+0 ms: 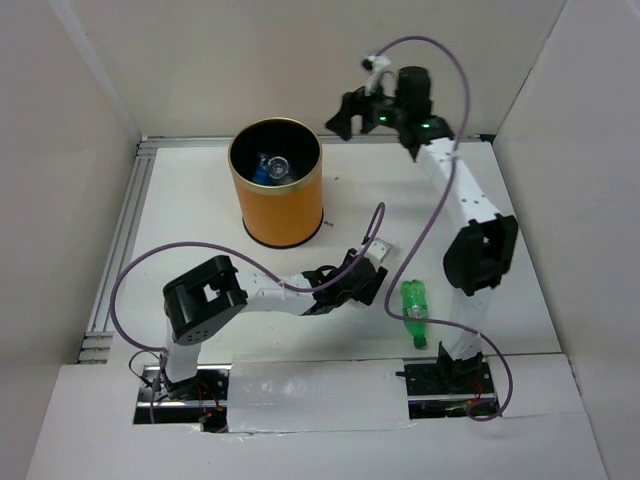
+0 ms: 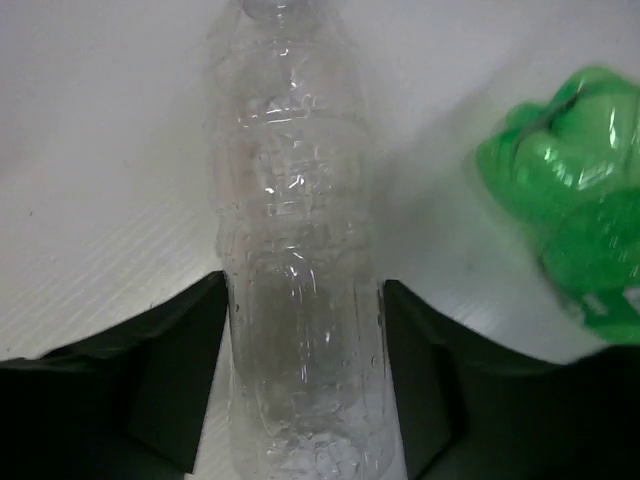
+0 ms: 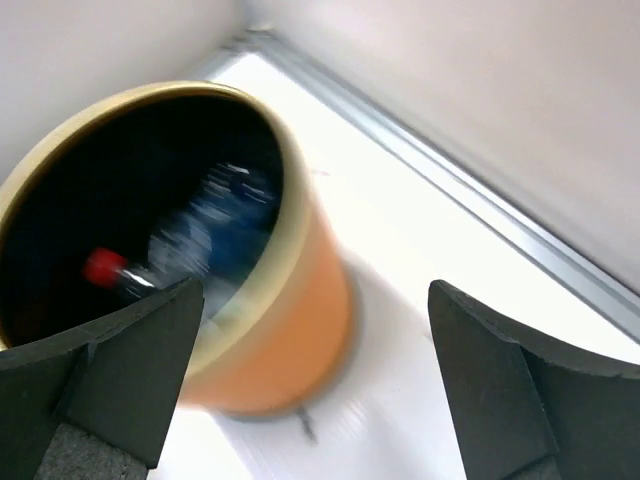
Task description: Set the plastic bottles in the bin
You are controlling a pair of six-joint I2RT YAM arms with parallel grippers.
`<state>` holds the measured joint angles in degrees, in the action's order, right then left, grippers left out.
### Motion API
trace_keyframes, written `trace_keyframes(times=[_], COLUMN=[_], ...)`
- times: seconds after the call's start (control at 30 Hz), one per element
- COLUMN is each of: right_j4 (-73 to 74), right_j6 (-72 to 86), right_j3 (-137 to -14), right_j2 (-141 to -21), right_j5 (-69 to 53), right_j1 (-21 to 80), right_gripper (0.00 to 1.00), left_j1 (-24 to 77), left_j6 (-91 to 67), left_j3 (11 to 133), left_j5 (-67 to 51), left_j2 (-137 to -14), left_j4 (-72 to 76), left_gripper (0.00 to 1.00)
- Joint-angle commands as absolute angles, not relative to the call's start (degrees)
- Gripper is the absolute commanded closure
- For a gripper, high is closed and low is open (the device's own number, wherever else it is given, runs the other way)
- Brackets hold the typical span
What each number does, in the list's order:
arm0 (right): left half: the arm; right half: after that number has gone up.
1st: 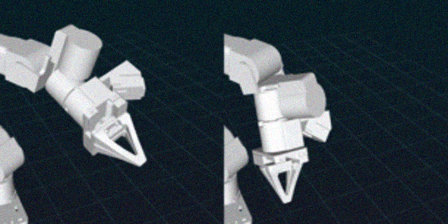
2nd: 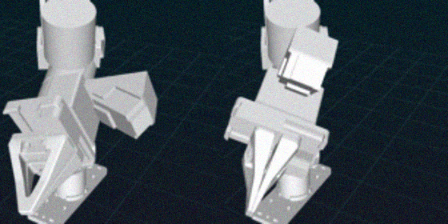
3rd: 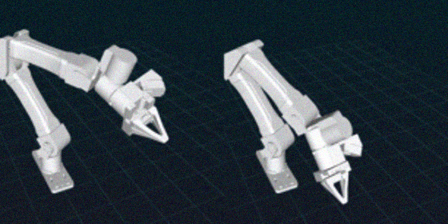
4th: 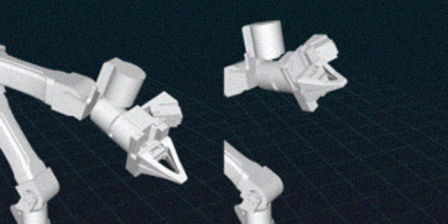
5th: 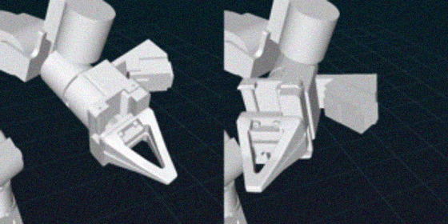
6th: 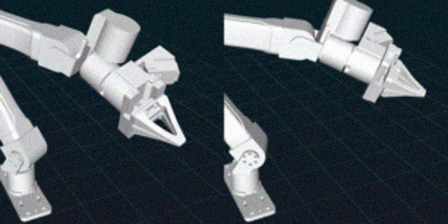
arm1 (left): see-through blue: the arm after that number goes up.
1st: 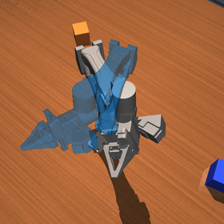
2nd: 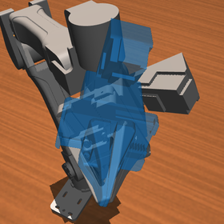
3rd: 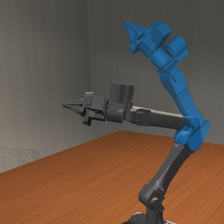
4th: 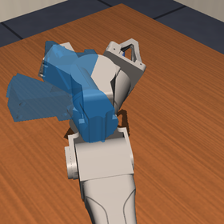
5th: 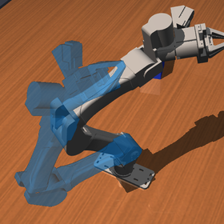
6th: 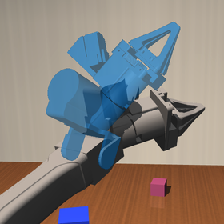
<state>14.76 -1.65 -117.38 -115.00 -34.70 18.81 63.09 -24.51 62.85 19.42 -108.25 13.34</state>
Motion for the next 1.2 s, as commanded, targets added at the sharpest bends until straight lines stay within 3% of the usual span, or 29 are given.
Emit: trace_keyframes(times=[0.0,0.07,0.1,0.13,0.17,0.23,0.37,0.47,0.67,0.9,1.0,1.03,1.13,1.17], right_j4=[22.92,29.49,34.06,34.1,38.97,42.26,44.38,44.38,43.68,43.68,46.49,47.19,48.52,49.21], right_j6=[-3.95,-3.96,-6.22,-6.24,-7.89,-12.82,-16.95,-16.96,-14.68,-14.58,-15.21,-15.9,-15.91,-15.91], right_j3=[-112.26,-110.14,-108.04,-106.89,-105.66,-99.54,-86.68,-79.49,-68.76,-62.94,-62.93,-62.93,-62.93,-62.93], right_j2=[-105.48,-102.76,-101.27,-101.25,-99.68,-97.31,-87.84,-83.69,-75.07,-68.65,-67.59,-67.59,-67.06,-67.06], right_j5=[-35.59,-37.52,-38.31,-38.32,-38.32,-34.66,-26.47,-19.88,-6.97,-3.34,-2.64,-2.03,-1.49,-1.49], right_j1=[10.92,4.68,0.92,-0.69,-2.27,-5.69,-8.61,-9.84,-11.77,-17.57,-18.19,-18.19,-19.68,-19.69], right_gripper=[0.0,0.0,0.0,0.0,0.0,0.0,0.2,0.23,0.17,0.16,0.07,0.06,0.03,0.03], left_j1=[63.28,63.28,63.28,63.28,63.28,63.28,61.27,59.07,49.5,32.81,30.07,29.01,28.21,28.21], left_j6=[-24.7,-24.08,-22.69,-22.68,-22.07,-18.83,-12.58,-8.27,-0.97,-6.58,-9.57,-9.58,-10.28,-10.28], left_j3=[66.18,65.3,64.69,64.69,64.69,65.82,70.91,73.64,76.29,74.87,76.19,76.2,76.9,77.6], left_j5=[21.62,21.62,21.62,21.62,22.49,24.34,28.47,31.2,37.52,40.7,39.12,39.11,36.83,35.78], left_j2=[-111.18,-110.75,-108.65,-108.63,-105.33,-101.27,-90.81,-83.95,-78.84,-82.7,-86.21,-86.83,-87.54,-87.54], left_j4=[9.67,9.67,9.67,9.67,9.67,8.79,8.79,9.84,15.21,14.6,9.78,9.76,7.65,6.86], left_gripper=[0.38,0.54,0.82,0.82,0.91,0.93,0.93,0.92,0.82,0.78,0.61,0.41,0.13,0.11])
